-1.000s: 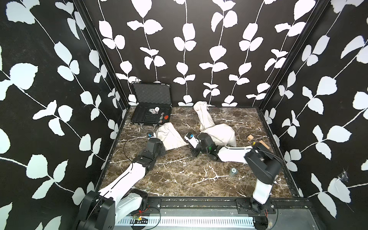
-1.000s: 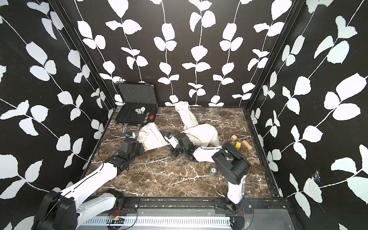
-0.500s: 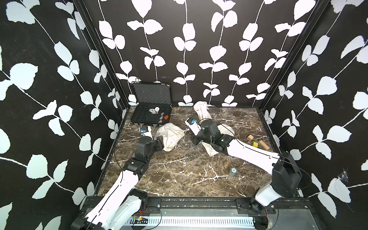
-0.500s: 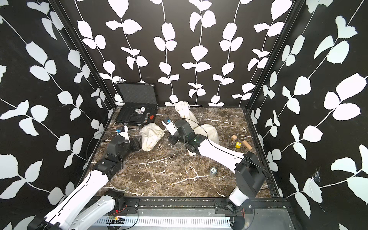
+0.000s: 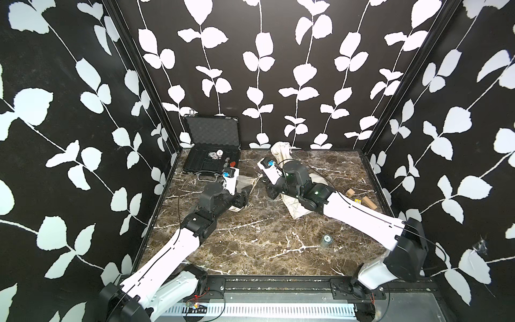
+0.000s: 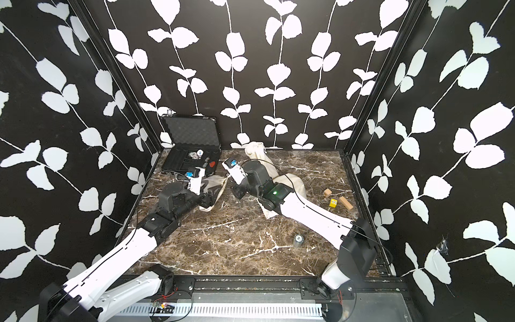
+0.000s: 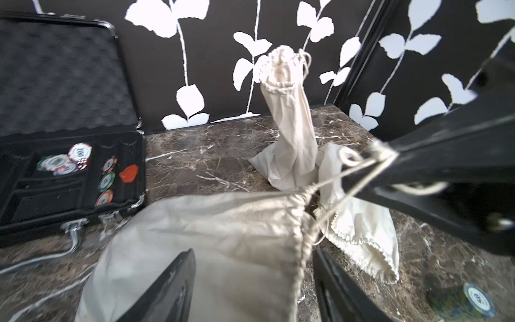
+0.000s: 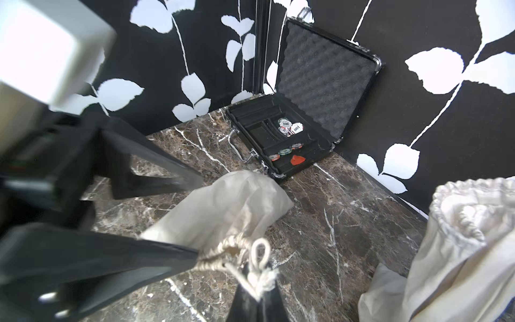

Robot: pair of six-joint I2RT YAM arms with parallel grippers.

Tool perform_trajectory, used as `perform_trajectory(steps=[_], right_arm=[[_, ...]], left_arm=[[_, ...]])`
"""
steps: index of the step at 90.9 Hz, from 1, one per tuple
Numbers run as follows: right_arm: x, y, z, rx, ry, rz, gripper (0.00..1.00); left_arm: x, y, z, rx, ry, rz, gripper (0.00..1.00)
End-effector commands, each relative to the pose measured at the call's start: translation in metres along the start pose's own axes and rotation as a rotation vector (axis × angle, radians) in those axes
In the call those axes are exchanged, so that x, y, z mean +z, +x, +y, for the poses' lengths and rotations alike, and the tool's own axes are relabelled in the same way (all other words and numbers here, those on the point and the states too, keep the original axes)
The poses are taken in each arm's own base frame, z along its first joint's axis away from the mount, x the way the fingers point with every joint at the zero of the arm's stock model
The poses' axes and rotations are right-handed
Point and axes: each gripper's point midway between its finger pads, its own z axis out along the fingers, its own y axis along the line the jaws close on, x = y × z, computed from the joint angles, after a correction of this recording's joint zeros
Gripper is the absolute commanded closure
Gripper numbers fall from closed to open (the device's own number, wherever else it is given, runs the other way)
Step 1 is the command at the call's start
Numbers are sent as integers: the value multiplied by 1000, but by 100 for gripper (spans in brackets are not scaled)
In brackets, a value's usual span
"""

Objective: Close the soil bag
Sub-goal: Frap the soil bag at the center of the board.

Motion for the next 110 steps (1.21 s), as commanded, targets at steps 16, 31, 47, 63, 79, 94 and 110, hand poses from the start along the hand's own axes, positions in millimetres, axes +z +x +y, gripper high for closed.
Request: perform_trajectory(steps=[16,31,47,63,79,94,110], right_arm=[[-26,-38,13,2,-32,-101,100],[-26,-37,13,-3,-34,-95,100],[-26,-36,13,-2,-32,-93,100],[-26,-37,15,-2,-42,-96,100],[-30,-37,13,-6,-26,-98,100],[-40,-39,7,-19,11,-112,100],[-65,-43,-6,-25,89,-176,100]], left_arm=[[4,-37,-39,184,211,-133,43],[4,-37,-49,241,262,-139,50],[-4,-40,-58,299,295,-177,54],[7,-43,-52,350,257,-163,63],[27,-33,-46,372,234,-112,79],[38,-20,-31,346,158,-74,98],[39,20,21,292,-112,46,100]])
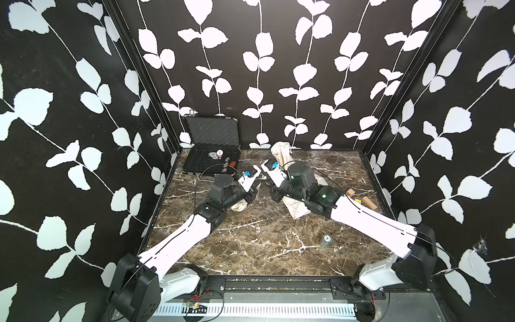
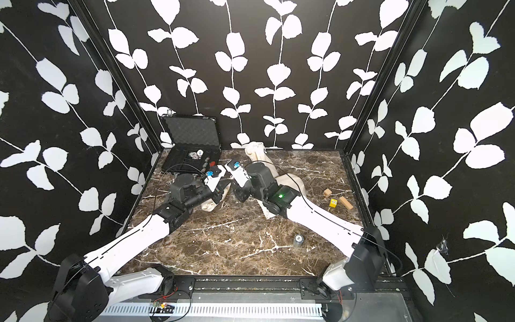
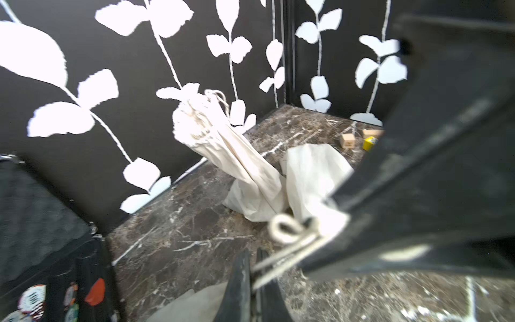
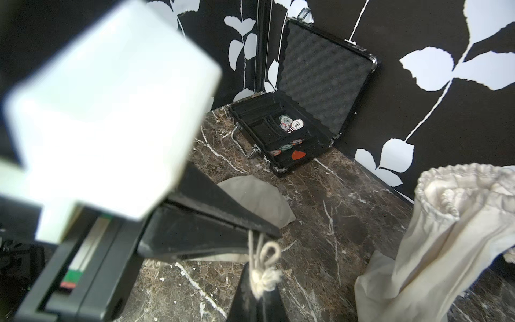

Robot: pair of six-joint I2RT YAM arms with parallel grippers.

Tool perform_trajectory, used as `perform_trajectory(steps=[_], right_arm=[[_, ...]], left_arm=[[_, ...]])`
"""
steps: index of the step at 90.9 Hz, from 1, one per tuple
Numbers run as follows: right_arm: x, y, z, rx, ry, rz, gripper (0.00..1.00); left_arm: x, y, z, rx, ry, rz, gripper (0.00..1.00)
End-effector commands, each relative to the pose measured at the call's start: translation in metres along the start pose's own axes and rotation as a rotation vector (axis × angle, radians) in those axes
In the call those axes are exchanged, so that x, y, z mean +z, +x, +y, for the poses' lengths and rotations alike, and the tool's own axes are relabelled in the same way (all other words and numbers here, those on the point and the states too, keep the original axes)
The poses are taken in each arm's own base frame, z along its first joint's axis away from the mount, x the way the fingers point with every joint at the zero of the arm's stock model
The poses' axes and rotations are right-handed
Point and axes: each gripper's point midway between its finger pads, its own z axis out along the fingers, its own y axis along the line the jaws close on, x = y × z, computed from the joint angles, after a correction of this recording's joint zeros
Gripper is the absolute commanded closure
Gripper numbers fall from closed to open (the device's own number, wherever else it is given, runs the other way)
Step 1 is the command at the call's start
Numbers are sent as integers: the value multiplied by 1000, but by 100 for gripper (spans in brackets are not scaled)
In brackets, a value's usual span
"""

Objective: Close the soil bag
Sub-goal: Frap the soil bag at the center of the board.

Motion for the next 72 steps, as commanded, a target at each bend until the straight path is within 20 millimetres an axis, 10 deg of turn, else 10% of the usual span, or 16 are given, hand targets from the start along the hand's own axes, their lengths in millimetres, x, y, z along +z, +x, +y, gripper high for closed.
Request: perform_trajectory(steps=[1,26,72], right_arm=[[-42,-52,-13,-20,75,-200,100],[-91,-76,-30,-12,171,-321,100],[-140,-62,-50,36,272,-373,100]], left_arm=[[-14,63,45,-60,-284,197,100],[-65,147,75,-133,-608,495,82],[-96,169,97,-236,-845,584,79]])
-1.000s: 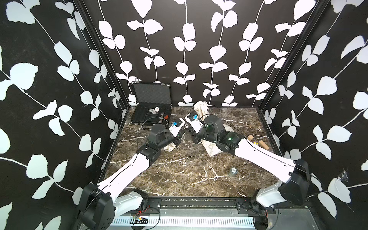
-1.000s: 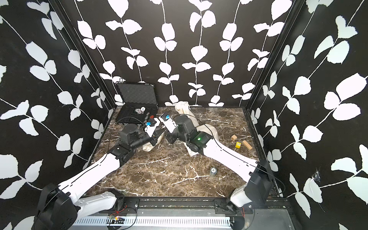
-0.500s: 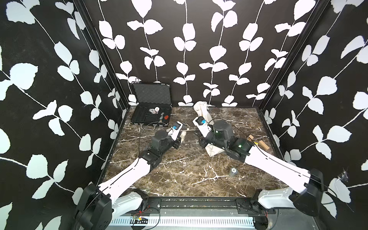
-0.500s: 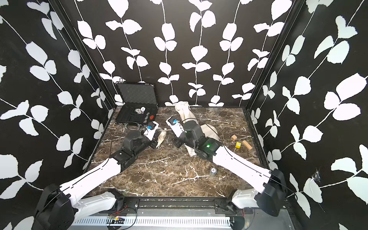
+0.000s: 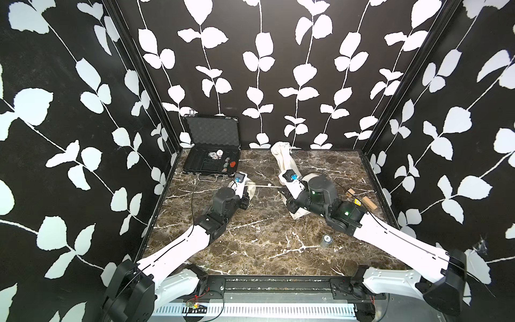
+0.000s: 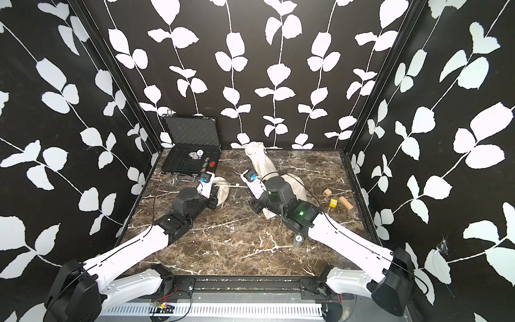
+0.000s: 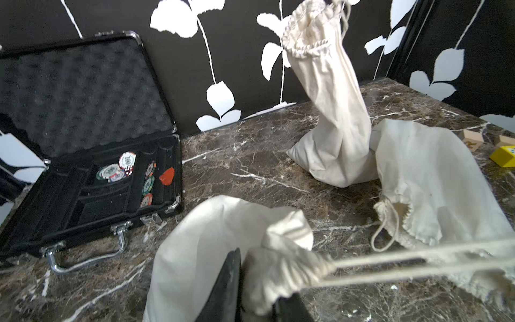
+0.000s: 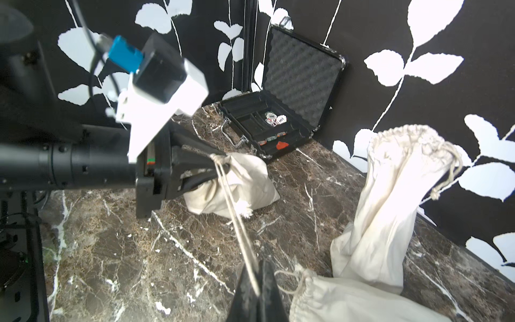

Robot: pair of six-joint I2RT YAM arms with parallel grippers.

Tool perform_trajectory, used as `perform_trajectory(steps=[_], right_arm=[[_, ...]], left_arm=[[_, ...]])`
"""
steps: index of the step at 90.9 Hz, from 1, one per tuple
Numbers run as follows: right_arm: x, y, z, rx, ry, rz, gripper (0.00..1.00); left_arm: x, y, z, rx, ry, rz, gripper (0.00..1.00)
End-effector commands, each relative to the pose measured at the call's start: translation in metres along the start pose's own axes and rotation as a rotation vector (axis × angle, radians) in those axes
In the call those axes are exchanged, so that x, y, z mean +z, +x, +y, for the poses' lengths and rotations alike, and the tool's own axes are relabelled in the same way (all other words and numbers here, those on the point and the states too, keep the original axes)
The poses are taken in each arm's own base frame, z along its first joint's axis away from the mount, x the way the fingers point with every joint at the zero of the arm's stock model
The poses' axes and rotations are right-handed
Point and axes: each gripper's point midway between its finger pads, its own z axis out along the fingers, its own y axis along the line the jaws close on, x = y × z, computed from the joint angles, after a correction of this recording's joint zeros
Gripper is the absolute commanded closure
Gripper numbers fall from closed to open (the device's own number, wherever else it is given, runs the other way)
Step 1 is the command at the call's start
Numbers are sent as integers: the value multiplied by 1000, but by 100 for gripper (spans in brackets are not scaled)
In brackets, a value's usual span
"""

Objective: Close the soil bag
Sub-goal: Frap the soil bag at the center of the board.

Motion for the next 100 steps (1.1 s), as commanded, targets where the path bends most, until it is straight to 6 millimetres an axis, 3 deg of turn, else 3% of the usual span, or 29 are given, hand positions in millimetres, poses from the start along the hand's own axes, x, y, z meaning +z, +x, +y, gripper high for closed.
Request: perform_trajectory(steps=[1,17,29,41,62,77,96,100], right_arm=[[-73,-88,-48,57,192,-328,100],[-70,-94,-44,72,159,-328,100],[-52,-95,-31,100,68,-315,100],[-34,-96,-24,115,17,-280,100],[-21,-101,-17,122,-24,-270,100],[-11,-101,-12,117,-46,-253,100],[-6,-101,-10,107,-54,-234,100],[-7,-103,-10,102,-54,-234,100]], left_arm=[[-21,88,94,-3,-482,341,78],[-19,87,92,-25,-476,336,61],[-21,81,91,-1,-462,323,54],[-22,51,57,-34,-234,204,39],[-52,-3,13,-30,29,-19,21],[-62,-27,-8,-3,115,-66,20],[-70,-66,-59,98,318,-122,20],[-74,-74,-78,125,382,-138,20]])
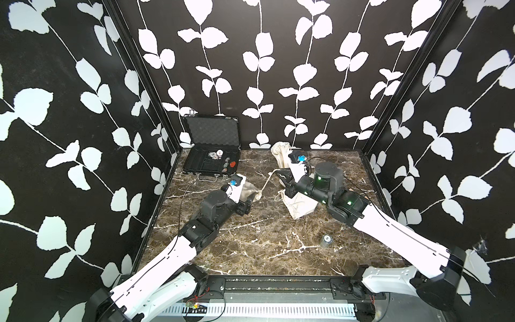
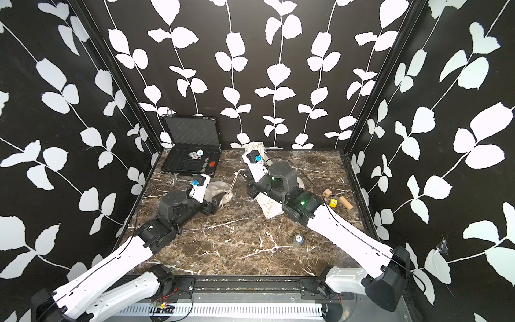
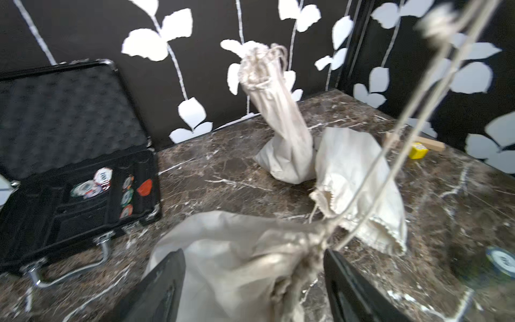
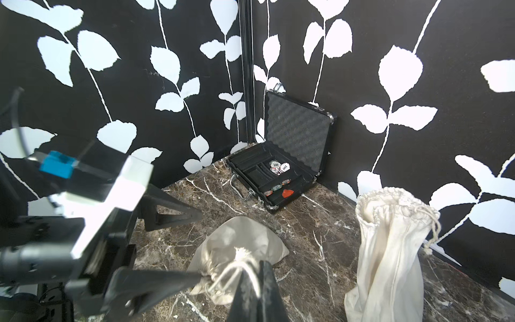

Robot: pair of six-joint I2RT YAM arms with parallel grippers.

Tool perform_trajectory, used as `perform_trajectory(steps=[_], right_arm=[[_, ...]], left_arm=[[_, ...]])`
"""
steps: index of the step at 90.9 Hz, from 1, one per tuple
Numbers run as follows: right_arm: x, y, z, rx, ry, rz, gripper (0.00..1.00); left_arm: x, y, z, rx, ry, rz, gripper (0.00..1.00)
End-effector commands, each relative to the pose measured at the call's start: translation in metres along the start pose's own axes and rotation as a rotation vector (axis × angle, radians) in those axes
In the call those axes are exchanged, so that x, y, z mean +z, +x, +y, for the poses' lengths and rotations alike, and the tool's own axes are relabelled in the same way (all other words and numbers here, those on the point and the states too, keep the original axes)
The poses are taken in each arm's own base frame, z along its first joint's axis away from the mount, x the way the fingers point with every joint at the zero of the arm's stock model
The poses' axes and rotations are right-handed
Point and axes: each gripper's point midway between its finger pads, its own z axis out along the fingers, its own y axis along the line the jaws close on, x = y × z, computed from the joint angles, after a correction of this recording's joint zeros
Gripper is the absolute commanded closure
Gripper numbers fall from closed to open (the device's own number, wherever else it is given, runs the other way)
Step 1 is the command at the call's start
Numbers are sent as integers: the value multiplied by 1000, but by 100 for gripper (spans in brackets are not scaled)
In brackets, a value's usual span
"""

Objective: Close the soil bag
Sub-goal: Frap the soil bag at the center of the board.

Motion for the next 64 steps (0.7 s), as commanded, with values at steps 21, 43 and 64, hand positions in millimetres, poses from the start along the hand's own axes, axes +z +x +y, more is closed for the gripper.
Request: perform_trajectory(steps=[21,43,64], right_arm=[[-10,-35,6,-22,-18,-73,100],[-16,-31,1,-37,16,-68,100],[-12,-22,-2,-42,33,-66,100]], left_arm=[[25,-65,-43,122,145,-63,31],[32,-94,-22,93,16,-121,65],[26,-115,-32,71,78,-137,100]])
